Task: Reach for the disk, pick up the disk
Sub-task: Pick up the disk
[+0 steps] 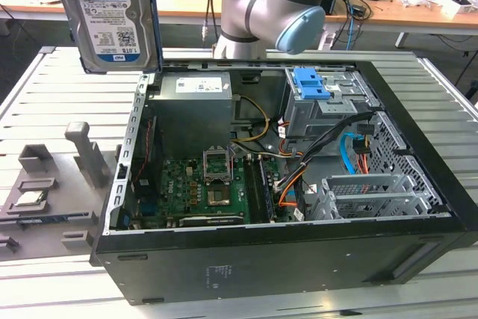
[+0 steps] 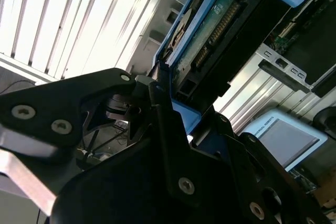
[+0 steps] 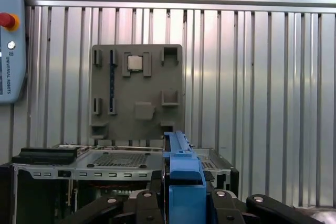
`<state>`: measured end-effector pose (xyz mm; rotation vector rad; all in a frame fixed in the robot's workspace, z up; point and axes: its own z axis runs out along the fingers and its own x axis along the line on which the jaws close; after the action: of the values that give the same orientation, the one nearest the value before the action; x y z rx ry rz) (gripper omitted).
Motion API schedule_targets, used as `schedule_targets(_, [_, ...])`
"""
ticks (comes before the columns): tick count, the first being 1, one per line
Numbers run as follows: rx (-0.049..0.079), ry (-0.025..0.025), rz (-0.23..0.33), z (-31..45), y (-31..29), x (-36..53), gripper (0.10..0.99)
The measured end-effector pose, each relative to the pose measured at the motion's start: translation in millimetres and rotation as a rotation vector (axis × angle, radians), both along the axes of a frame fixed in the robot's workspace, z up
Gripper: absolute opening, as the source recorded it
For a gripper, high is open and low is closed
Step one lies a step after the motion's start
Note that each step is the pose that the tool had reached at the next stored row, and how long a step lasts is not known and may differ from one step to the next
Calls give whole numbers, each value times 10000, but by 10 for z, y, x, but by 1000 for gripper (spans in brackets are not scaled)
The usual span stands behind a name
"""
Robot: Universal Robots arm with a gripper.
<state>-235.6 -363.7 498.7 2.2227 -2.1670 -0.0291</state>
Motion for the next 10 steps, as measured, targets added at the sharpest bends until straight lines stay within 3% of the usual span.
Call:
schedule_targets(2, [0, 0, -1, 0, 0, 55, 365])
schedule_targets(7, [0, 0, 0, 0, 0, 297, 365])
schedule_targets(10, [0, 0, 0, 0, 0, 383, 365])
